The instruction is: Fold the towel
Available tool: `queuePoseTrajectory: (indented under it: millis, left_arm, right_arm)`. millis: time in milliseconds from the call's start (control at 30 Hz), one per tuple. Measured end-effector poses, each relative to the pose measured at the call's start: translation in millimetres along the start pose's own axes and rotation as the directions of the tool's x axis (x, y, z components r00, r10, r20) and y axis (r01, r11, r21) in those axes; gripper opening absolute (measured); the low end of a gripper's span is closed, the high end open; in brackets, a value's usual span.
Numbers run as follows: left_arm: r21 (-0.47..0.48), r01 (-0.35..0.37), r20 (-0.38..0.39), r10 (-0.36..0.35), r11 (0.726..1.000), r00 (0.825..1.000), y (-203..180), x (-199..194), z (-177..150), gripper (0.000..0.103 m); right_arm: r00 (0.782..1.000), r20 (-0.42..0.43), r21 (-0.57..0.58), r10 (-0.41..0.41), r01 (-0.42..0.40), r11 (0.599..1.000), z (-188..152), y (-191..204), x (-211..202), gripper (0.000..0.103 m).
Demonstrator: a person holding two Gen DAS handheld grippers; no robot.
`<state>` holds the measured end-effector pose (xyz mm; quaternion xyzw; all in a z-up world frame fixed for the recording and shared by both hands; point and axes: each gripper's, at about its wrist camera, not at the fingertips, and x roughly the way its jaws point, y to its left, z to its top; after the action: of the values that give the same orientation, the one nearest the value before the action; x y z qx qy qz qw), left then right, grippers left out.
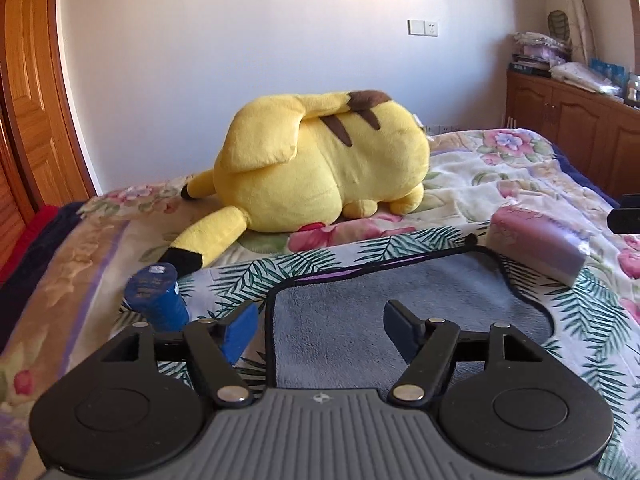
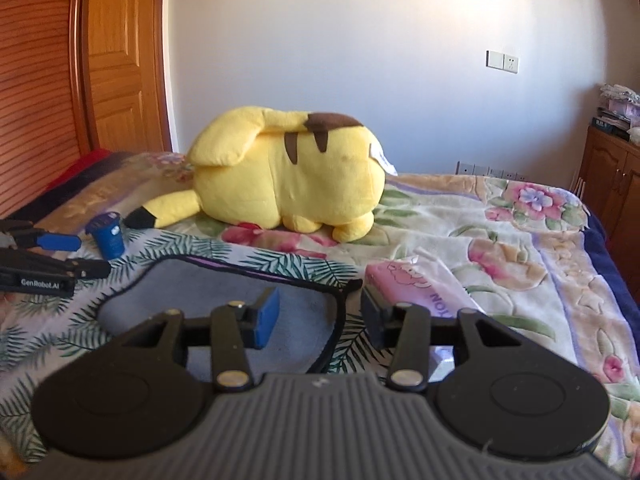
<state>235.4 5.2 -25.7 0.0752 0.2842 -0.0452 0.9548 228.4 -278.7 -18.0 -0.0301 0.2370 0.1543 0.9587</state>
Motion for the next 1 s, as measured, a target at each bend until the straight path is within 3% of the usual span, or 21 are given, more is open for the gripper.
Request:
queuePoseTrajectory:
  millis: [433, 700, 900, 1000]
  left_arm:
    - [0.012, 0.021, 0.043, -0.022, 1.000, 0.999, -15.7, -77.6, 6.8, 0.066]
    - [0.022, 0.022, 0.049, -0.023, 1.000, 0.999, -14.8, -121.6, 0.3, 0.068]
    - [0.003, 0.018, 0.071, -0.018, 1.000, 0.997, -14.6, -154.6, -4.9, 0.080]
    - [0.001, 0.022, 0.089, -0.022, 1.000, 0.996, -18.6, -168.2, -8.7, 0.087]
  right_arm:
    - [1.000, 0.012, 0.035, 0.011, -0.011, 0.999, -3.8, 20.4, -57.8, 0.047]
    - [1.000, 0.016, 0.059, 0.010, -0.011, 0.998, -3.3, 30.5, -93.1, 0.047]
    - [0.999, 0.038, 0.076, 0.005, -0.008, 0.997, -0.2, 35.9, -117.0, 0.047]
    - [0.999, 0.049, 0.079, 0.001, -0.005, 0.997, -1.3, 39.3, -126.8, 0.055]
